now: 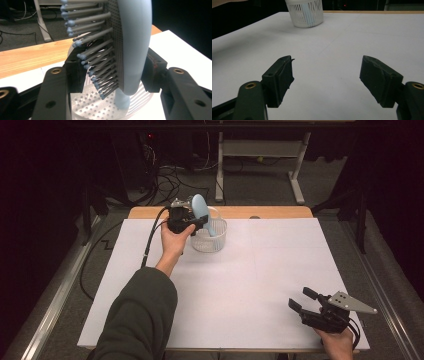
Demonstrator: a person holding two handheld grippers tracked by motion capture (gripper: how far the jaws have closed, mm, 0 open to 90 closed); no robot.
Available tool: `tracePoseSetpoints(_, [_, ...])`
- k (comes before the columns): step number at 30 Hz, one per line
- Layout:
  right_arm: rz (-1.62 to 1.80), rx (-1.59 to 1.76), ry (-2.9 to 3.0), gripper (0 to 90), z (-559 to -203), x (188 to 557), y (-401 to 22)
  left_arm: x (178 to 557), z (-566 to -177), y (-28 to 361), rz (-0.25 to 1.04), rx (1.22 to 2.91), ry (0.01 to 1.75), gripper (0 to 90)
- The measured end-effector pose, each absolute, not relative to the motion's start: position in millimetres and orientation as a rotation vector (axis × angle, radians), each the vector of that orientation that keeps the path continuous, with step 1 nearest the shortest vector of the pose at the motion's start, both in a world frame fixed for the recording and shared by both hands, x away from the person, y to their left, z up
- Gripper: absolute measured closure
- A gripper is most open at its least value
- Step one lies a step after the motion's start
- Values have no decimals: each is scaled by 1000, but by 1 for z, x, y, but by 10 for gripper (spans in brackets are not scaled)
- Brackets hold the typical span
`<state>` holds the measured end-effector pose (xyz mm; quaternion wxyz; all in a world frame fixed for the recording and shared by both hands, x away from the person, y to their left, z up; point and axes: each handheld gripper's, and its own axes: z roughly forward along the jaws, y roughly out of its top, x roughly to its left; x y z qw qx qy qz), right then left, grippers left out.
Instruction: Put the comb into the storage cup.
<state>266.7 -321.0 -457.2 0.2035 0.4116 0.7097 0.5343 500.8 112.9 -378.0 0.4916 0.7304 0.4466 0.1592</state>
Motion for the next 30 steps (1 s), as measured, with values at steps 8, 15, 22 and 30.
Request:
tracePoseSetpoints(8, [1493,1146,1981,272,-457,267,-321,500,-376,117,416,1798,1111,404])
tracePoseSetpoints(15, [1493,1147,1981,272,-457,267,-321,500,-378,124,417,1814,1130,377])
tracePoseSetpoints(22, [1496,1149,1976,272,-457,267,-321,501,-380,130,410,1820,1146,353])
tracePoseSetpoints(30, [1496,1150,1978,272,-457,267,-321,502,-382,135,400,1838,1152,334])
